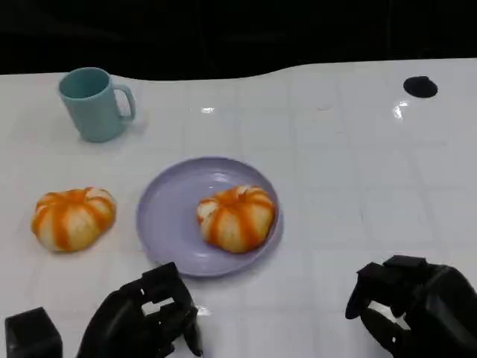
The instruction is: Grasp the bread from the table and place it into the plate.
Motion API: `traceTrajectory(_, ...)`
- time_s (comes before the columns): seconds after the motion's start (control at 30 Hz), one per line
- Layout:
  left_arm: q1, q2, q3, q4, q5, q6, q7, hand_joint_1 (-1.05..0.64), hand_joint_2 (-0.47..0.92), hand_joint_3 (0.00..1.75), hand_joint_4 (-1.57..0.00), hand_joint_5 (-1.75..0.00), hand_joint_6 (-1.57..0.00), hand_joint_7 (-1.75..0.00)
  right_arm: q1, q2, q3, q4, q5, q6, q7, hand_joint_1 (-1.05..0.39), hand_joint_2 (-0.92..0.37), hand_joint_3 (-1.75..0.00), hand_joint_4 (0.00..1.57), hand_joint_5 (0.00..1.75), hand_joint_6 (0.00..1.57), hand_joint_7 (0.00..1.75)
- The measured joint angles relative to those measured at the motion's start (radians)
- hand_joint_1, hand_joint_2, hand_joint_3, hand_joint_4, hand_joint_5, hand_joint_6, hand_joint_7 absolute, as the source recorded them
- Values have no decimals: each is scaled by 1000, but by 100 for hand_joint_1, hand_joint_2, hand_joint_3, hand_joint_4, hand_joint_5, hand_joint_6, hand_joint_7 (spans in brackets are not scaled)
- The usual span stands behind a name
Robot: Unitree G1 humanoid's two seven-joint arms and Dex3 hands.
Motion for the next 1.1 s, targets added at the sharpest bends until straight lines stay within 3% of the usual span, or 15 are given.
traceTrajectory(0.23,-1,0,0,0,-2,-2,-1,-58,87,32,-78,-175,-70,-149,-13,7,5,79,-17,-29,-55,-17,-41,-122,88,175,74,156)
traceTrajectory(0.5,-1,0,0,0,-3,0,0,-59,86,34,-77,-175,-71,-148,-28,37,4,128,74,-93,11,-18,-31,-135,88,175,81,139)
traceTrajectory(0.7,-8,1,1,10,-3,-4,-1,-58,85,35,-77,-175,-70,-148,-52,46,3,177,137,-144,63,-17,-28,-137,88,175,83,138)
traceTrajectory(1.1,-10,6,2,15,-2,-8,-1,-60,84,36,-77,-175,-71,-149,-68,65,-7,216,142,-176,79,-17,-28,-138,88,175,82,139)
